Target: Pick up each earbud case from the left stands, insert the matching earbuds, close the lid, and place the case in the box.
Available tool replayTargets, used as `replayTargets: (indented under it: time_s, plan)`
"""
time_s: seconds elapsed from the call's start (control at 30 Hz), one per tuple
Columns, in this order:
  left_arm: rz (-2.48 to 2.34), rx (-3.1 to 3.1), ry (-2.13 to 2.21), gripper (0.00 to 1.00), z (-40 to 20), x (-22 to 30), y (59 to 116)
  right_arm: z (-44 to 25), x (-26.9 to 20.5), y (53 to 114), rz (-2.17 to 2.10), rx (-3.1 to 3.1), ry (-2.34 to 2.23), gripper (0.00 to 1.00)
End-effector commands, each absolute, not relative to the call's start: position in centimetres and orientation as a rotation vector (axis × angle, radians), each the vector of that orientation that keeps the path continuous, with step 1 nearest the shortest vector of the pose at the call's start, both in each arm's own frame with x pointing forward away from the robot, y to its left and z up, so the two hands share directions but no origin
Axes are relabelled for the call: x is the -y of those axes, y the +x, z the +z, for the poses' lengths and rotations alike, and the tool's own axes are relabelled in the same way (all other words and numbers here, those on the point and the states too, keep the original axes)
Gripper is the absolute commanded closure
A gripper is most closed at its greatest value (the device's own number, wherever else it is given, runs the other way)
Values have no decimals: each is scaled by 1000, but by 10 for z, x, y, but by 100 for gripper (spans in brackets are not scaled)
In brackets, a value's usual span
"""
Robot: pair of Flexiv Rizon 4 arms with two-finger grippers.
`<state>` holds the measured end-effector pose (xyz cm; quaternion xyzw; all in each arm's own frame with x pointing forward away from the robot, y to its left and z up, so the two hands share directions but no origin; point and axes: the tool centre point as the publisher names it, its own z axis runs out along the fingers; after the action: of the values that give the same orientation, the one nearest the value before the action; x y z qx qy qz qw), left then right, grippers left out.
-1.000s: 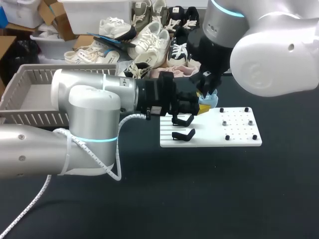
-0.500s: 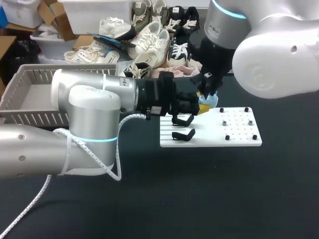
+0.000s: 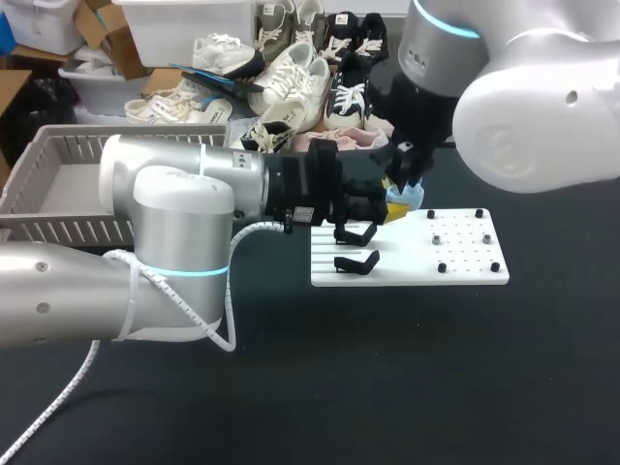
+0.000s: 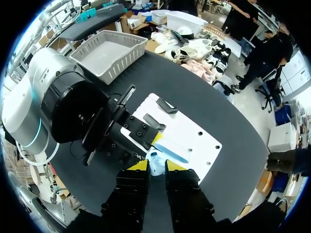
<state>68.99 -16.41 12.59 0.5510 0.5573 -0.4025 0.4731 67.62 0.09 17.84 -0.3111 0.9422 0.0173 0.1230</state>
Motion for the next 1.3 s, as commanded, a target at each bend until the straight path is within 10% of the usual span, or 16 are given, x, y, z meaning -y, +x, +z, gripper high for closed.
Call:
replayTargets:
  time_s: [0.03,1.0,1.3]
  plan:
    - [-982,-1363,1344,100,126,164,689,179,-1,675,46,-2743,-908,100]
    - [-982,-1363,1344,100,126,164,689,171,-5,676,51,-2757,-937,100]
    - [-982,-1363,1344,100,126,164,689,171,-4,676,44,-2760,-940,72]
